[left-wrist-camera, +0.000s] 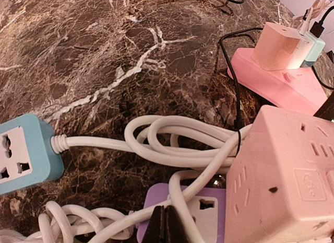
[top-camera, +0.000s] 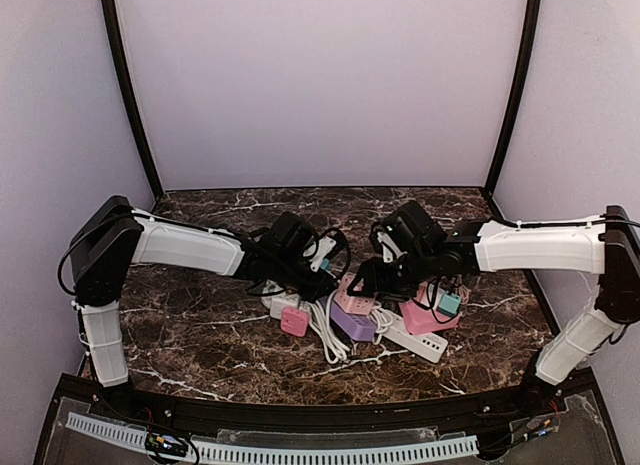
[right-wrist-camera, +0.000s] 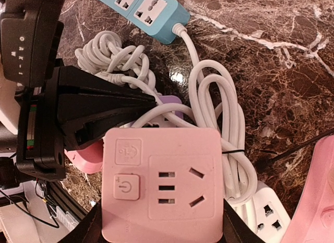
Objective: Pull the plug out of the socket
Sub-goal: Remove the plug from the socket.
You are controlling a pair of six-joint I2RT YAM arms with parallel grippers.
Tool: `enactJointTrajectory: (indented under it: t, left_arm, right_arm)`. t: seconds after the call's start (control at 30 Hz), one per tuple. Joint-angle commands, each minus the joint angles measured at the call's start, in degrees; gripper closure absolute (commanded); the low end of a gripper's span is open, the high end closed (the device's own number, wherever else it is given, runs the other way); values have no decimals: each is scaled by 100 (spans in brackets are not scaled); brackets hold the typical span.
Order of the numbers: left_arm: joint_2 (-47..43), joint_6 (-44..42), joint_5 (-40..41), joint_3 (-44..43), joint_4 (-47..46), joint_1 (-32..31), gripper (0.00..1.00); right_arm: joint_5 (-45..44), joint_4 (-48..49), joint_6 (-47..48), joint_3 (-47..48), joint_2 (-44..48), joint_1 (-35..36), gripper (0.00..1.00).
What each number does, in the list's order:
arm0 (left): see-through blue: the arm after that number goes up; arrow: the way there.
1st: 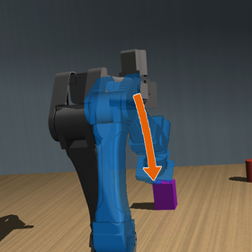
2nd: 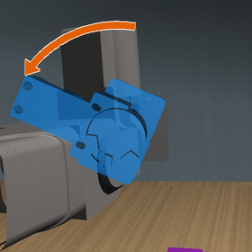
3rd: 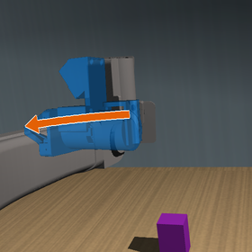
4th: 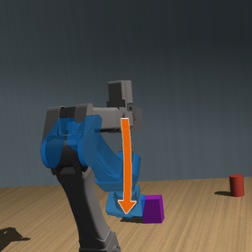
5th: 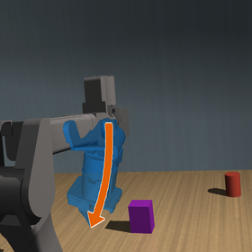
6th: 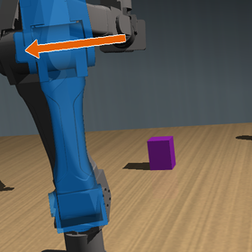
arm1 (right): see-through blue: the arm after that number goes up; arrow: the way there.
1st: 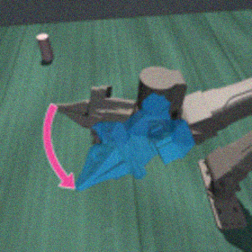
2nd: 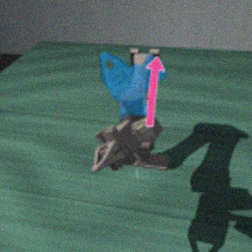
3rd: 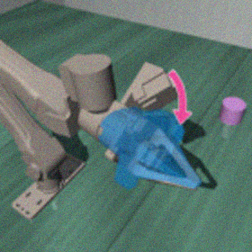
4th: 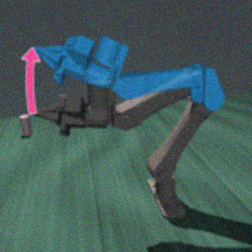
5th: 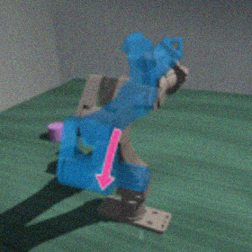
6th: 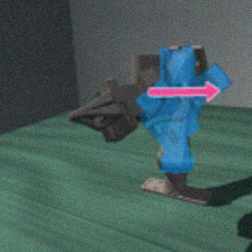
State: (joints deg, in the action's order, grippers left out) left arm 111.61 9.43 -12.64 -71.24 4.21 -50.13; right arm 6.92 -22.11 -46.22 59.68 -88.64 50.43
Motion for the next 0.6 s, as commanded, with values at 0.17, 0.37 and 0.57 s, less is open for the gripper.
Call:
enactJointTrajectory:
  t: [0.17, 0.37, 0.57]
  left_arm:
    - [175, 26, 13, 383, 1030, -129, 99]
    - [147, 10, 16, 374, 1017, -128, 99]
    - [137, 4, 12, 383, 1005, -129, 99]
  right_arm:
    - [-426, 689, 168, -81, 529, -168, 100]
    - [-1326, 332, 1499, 268, 695, 518, 100]
    - [-1641, 342, 2140, 253, 870, 936, 100]
